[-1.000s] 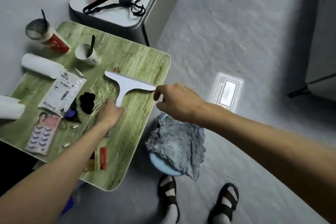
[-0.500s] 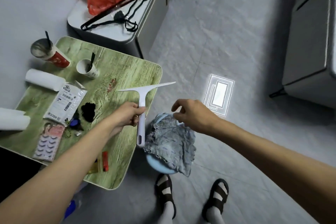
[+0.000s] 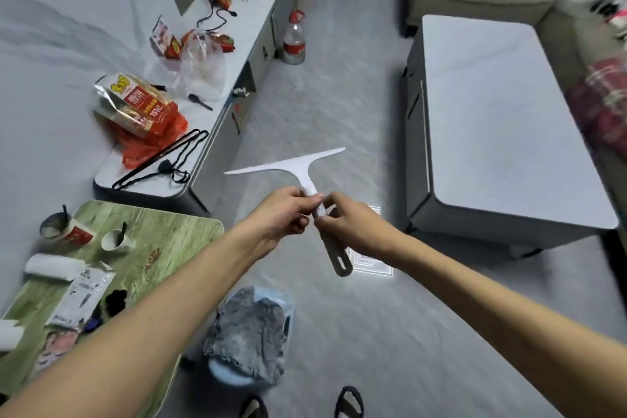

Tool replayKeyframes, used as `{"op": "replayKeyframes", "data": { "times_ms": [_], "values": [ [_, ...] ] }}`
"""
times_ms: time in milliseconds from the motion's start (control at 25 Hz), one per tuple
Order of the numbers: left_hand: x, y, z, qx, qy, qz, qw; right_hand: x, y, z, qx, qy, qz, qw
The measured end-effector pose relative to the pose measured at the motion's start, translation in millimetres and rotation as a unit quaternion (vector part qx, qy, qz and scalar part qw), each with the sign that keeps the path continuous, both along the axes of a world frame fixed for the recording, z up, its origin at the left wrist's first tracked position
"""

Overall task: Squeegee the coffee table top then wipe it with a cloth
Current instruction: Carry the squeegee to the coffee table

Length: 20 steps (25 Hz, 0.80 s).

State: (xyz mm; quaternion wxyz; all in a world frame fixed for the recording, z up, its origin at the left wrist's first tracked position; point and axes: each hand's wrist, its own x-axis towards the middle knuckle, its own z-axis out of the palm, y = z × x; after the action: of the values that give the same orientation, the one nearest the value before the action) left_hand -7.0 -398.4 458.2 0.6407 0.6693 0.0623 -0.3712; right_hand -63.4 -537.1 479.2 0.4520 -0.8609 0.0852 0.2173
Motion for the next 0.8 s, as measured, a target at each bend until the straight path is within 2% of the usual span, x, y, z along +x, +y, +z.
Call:
{"op": "replayKeyframes", "data": {
  "times_ms": [120, 240, 320, 400, 560, 680, 800],
  "values": [
    [12, -69, 42, 0.044, -0.064, -0.081, 0.994, 4, -72, 43, -0.037, -0.01, -0.043, 0.998],
    [43, -121, 60, 0.126, -0.153, -0.169, 0.966, 26, -132, 56, -0.095, -0.035, -0.056, 0.993],
    [73, -144, 60, 0.205, -0.239, -0.222, 0.923, 51, -163, 50, -0.139, -0.029, -0.056, 0.988],
    [116, -164, 56, 0.28, -0.307, -0.288, 0.863, 87, -194, 37, -0.155, -0.002, -0.071, 0.985],
    [225, -215, 48, 0.351, -0.383, -0.4, 0.755, 165, -266, 20, -0.191, 0.024, -0.085, 0.978],
    [310, -266, 58, 0.356, -0.417, -0.44, 0.711, 220, -323, 33, -0.181, 0.04, -0.126, 0.975],
    [394, -325, 69, 0.328, -0.436, -0.47, 0.694, 276, -379, 43, -0.146, 0.064, -0.216, 0.963]
  ]
}}
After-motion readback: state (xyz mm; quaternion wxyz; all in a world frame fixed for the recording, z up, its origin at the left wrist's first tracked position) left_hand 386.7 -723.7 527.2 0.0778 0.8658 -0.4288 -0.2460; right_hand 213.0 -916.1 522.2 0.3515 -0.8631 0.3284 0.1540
